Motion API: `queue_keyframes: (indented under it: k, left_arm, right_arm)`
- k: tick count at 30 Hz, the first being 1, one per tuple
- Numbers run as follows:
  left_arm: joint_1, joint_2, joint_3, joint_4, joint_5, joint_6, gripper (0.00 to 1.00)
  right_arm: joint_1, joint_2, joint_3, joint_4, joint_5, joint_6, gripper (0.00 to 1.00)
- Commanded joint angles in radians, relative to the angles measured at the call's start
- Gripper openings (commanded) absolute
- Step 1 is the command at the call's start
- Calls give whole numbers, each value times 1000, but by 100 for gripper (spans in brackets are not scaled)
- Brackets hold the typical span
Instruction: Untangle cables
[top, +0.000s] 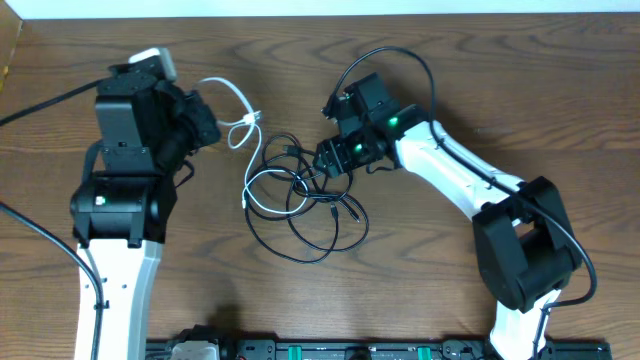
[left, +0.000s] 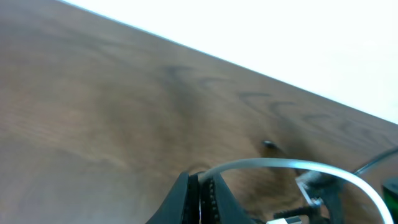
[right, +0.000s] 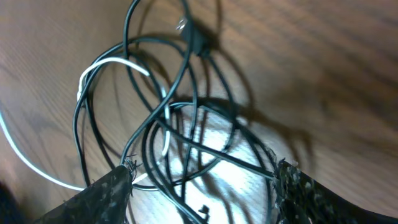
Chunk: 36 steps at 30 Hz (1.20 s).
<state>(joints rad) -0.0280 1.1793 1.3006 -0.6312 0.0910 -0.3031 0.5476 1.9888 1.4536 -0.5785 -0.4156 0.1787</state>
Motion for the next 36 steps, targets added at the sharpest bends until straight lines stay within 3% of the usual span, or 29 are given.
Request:
queue_keyframes:
  k: [1, 6, 15, 22, 23, 27, 29, 32, 36]
  left_arm:
    - [65, 3, 18, -62, -100, -32, 7]
    - [182, 11, 17, -214, -224, -108, 7]
    - [307, 69, 15, -435, -233, -187, 8]
    - [306, 191, -5, -483, -87, -175, 8]
    - [305, 214, -5, -483, -60, -153, 12]
    - [306, 299, -5, -483, 6, -3, 78]
    - [306, 328, -5, -475, 6, 27, 92]
    - [306, 339, -2, -442, 20, 58, 94]
    - [278, 302, 10, -379, 311, 266, 92]
  right_arm:
    - [37, 33, 1, 6, -7, 29, 70]
    - [70, 112, 1, 40, -2, 117, 63]
    - [88, 194, 1, 63, 17, 192, 42]
    - [79, 194, 1, 70, 44, 195, 30]
    - [77, 194, 1, 69, 44, 195, 29]
    - [73, 194, 1, 67, 44, 195, 31]
    - [73, 194, 1, 67, 44, 195, 31]
    - [73, 194, 1, 67, 44, 195, 32]
    - [69, 194, 1, 67, 44, 195, 34]
